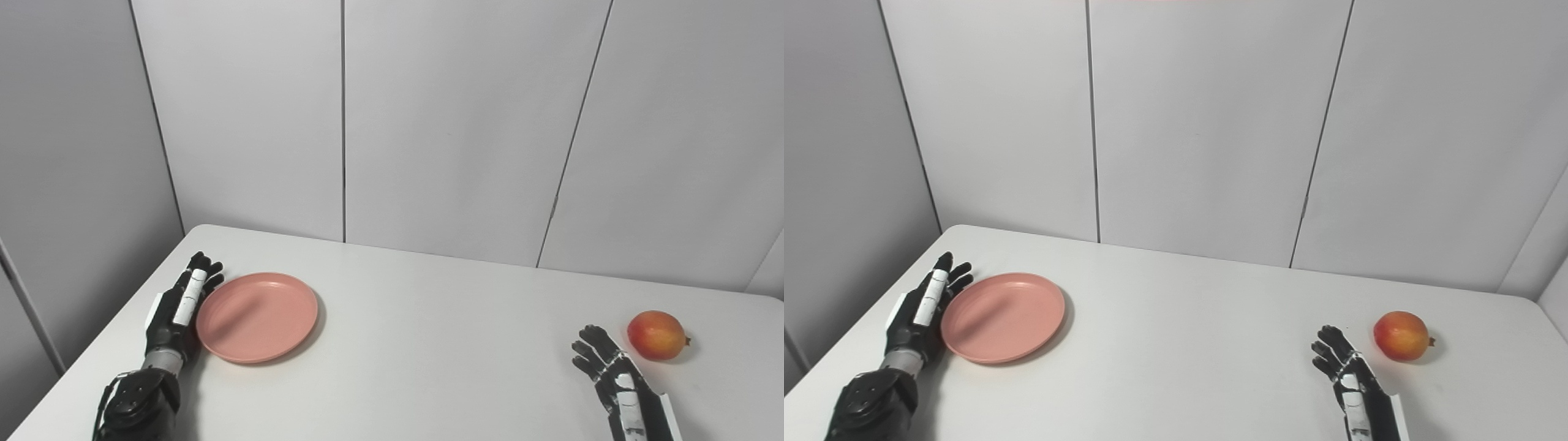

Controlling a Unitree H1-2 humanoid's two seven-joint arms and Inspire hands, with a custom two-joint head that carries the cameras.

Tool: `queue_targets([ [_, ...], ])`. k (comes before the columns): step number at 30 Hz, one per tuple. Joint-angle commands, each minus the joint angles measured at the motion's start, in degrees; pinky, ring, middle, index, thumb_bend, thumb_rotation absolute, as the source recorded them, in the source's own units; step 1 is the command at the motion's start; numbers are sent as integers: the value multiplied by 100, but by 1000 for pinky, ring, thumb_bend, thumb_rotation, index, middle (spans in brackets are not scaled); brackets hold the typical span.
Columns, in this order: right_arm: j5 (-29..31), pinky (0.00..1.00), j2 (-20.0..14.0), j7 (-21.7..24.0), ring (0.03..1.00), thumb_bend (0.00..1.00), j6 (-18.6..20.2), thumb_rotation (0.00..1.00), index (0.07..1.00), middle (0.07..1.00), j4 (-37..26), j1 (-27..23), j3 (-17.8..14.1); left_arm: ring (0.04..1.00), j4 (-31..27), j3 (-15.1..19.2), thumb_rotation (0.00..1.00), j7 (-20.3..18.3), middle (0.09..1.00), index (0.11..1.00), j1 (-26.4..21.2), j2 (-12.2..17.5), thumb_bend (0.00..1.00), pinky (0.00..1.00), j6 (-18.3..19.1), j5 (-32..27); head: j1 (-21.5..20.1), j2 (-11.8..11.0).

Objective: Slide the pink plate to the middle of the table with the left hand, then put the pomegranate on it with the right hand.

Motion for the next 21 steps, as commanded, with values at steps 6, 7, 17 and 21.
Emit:
queue_targets([
  [6,12,842,99,1,837,853,63,908,824,862,171,189,53,866,-73,-306,740,7,841,915,-160,-272,933,921,100,198,-6,2],
  [7,12,841,104,-2,836,854,64,908,824,861,172,186,52,864,-31,-322,744,15,840,915,-175,-309,931,921,19,216,-13,2],
  [17,-16,838,132,-12,833,842,47,906,826,860,138,179,75,858,595,-387,717,7,849,974,-368,-509,910,866,-640,306,-45,34],
  [21,-51,835,138,-36,826,826,38,906,825,854,125,185,77,864,627,-386,722,11,853,958,-410,-579,883,888,-627,263,-57,43],
])
